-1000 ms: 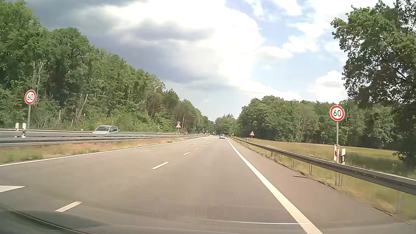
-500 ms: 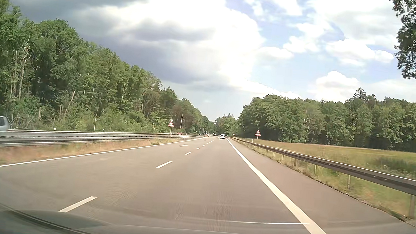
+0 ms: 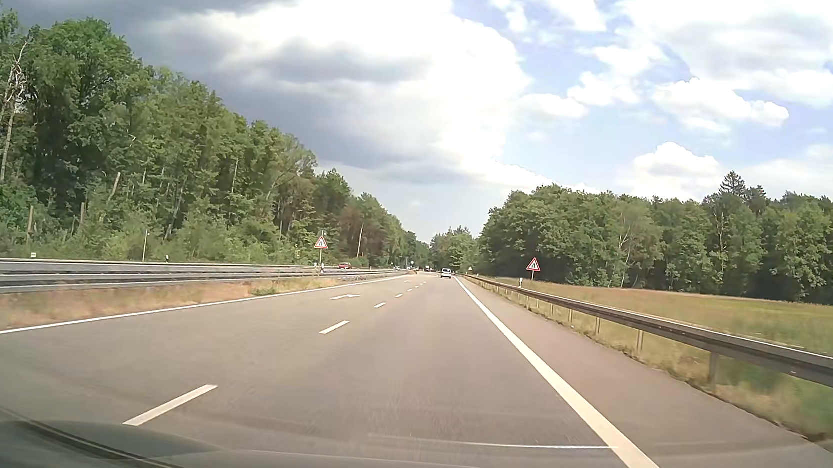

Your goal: Follow the waypoints while adhering to traffic rules and regulations

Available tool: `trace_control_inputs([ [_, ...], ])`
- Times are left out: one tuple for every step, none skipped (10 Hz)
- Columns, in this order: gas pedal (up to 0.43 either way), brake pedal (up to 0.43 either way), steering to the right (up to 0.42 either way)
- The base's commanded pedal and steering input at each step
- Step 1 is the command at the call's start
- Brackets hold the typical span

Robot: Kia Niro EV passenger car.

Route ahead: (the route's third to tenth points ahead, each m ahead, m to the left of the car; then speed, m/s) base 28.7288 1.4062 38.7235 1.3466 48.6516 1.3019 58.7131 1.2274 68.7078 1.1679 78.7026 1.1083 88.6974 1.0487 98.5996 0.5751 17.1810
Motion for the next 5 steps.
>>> trace_control_inputs([
  [0.087,0.037,0.000],
  [0.087,0.037,0.000],
  [0.087,0.030,0.000],
  [0.087,0.037,0.000],
  [0.087,0.037,0.000],
])
